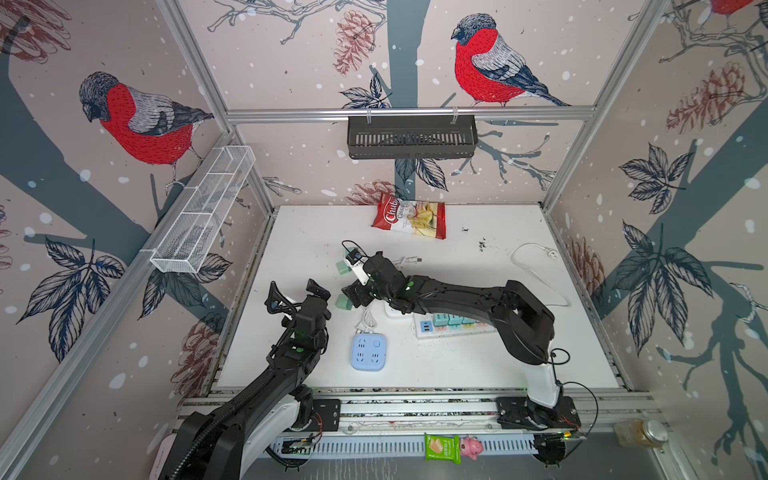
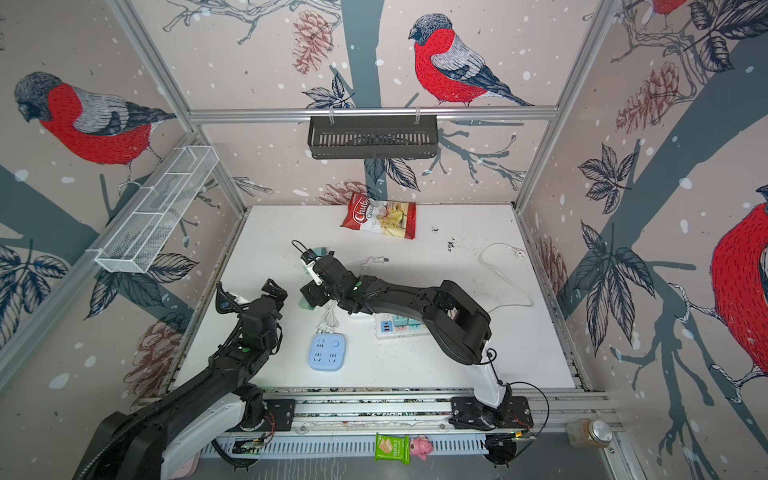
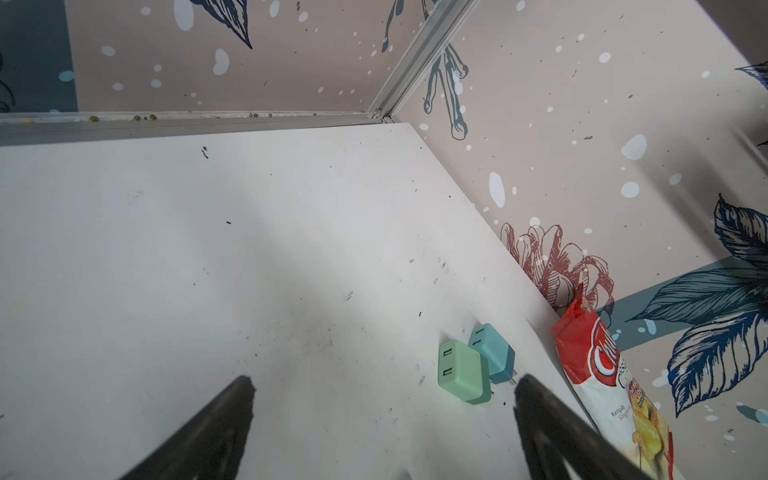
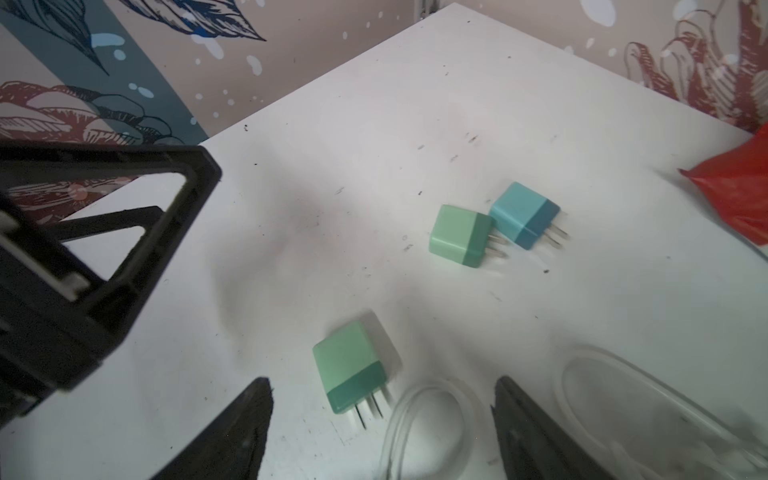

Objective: Insert the plug

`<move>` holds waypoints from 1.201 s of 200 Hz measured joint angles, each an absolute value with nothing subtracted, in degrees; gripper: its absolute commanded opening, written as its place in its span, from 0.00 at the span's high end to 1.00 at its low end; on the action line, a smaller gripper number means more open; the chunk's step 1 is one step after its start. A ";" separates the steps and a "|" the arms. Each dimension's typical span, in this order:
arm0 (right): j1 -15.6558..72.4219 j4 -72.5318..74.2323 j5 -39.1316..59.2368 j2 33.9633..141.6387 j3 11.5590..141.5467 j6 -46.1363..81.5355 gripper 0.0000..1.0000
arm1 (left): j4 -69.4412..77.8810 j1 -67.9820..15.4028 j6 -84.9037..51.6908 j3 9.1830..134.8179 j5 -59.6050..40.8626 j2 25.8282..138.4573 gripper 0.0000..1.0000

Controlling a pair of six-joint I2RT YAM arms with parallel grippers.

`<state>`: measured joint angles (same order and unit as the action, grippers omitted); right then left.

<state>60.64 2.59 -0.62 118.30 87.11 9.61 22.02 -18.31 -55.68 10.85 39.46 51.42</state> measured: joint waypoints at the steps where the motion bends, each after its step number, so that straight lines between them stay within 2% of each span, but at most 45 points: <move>1: 60.66 2.55 -0.56 118.43 87.29 9.52 0.15 | 22.00 -18.31 -55.68 10.85 39.44 51.44 0.03; 45: 61.06 -3.05 0.43 126.13 95.42 7.31 0.13 | 22.02 -18.17 -56.10 10.85 39.03 51.57 0.03; 99: 59.61 -7.75 2.83 134.98 102.78 7.11 0.16 | 22.02 -18.17 -56.16 10.85 38.61 51.79 0.03; 171: 59.90 -8.56 3.95 137.21 103.13 5.80 0.29 | 22.04 -18.17 -56.16 10.85 37.65 52.49 0.03; 212: 60.18 -6.90 3.73 136.14 100.88 5.69 0.32 | 22.04 -18.17 -56.16 10.85 37.65 52.34 0.03; 240: 60.58 -5.54 3.79 134.65 98.13 5.69 0.38 | 22.09 -18.17 -56.16 10.85 37.60 52.93 0.03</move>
